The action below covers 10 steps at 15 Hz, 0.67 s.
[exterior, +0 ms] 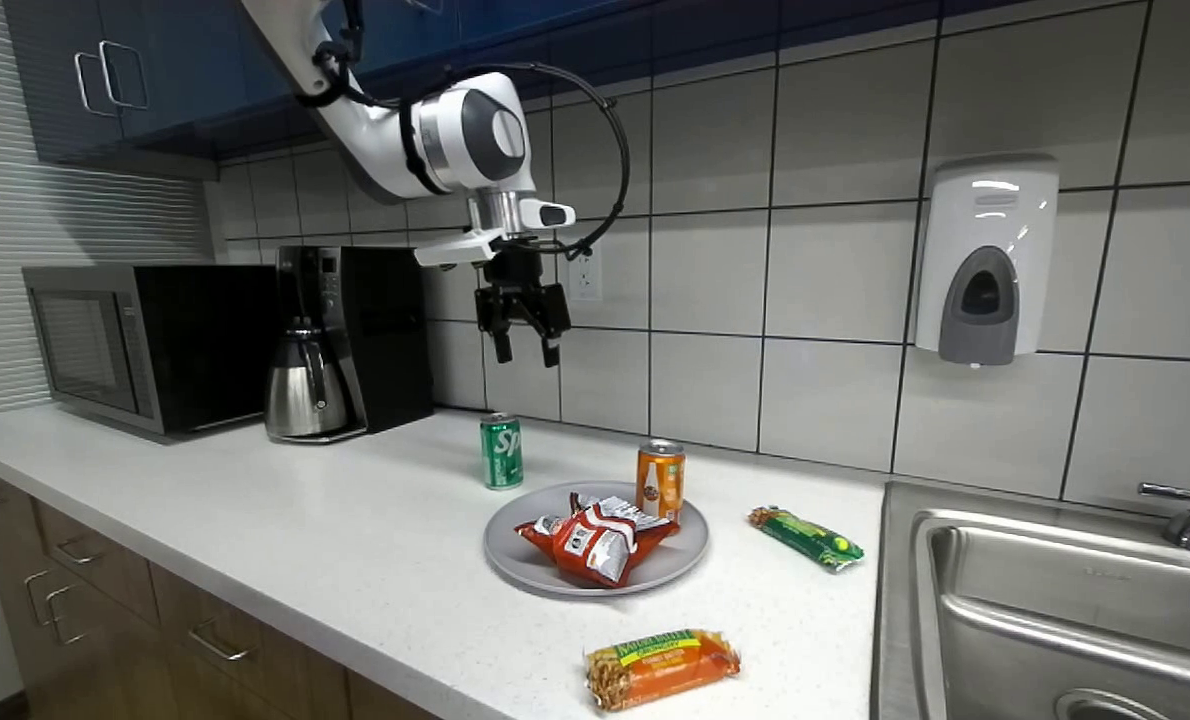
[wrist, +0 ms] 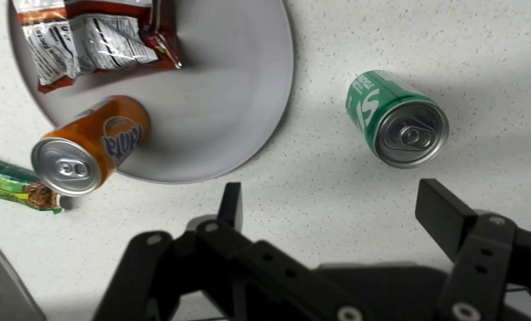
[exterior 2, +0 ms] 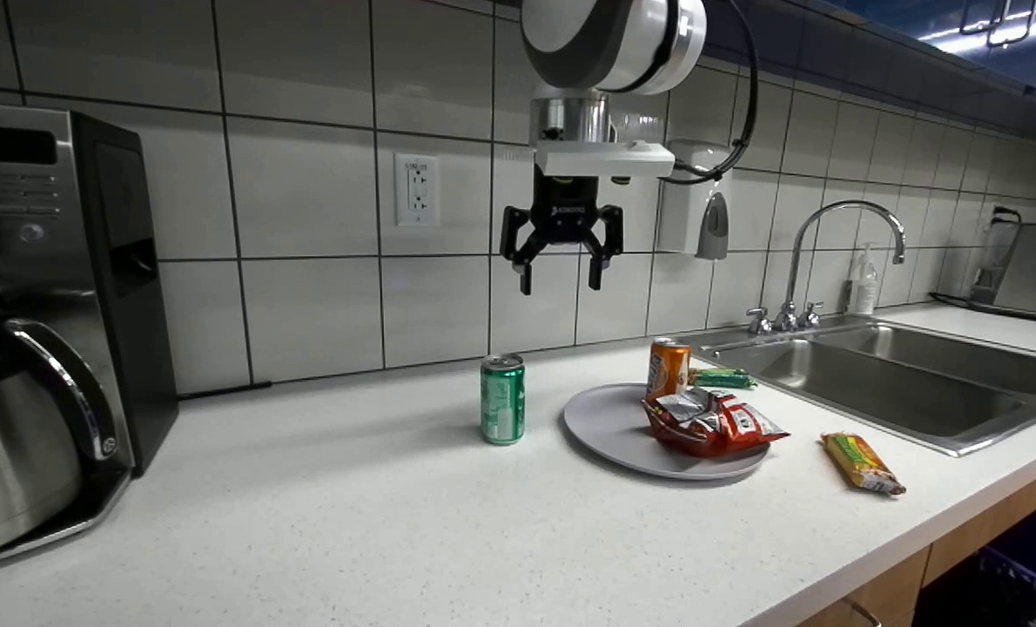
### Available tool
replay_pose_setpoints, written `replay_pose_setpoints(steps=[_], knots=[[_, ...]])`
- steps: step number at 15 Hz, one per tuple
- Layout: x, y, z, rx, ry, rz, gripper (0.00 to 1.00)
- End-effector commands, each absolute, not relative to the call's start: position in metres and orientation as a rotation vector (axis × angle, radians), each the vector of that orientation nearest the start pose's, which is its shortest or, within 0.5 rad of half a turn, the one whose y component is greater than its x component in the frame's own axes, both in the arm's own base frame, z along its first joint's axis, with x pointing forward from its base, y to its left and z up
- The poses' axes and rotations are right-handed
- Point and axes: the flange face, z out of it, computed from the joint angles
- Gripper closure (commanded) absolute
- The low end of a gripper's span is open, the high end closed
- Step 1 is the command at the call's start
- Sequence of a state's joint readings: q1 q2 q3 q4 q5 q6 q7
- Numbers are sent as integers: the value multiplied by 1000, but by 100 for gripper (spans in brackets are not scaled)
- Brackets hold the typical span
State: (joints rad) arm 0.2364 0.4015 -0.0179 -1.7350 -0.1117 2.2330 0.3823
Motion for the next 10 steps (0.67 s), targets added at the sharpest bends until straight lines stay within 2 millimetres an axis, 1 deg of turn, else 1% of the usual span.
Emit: replay_pose_setpoints(steps=[1, 5, 7, 10], knots=[[620, 114, 372, -3192, 183, -210, 0], [604, 82, 379, -3200, 218, -215, 0], [599, 64, 382, -3201, 218, -221, 0], [598, 40, 382, -3198, 212, -223, 0]])
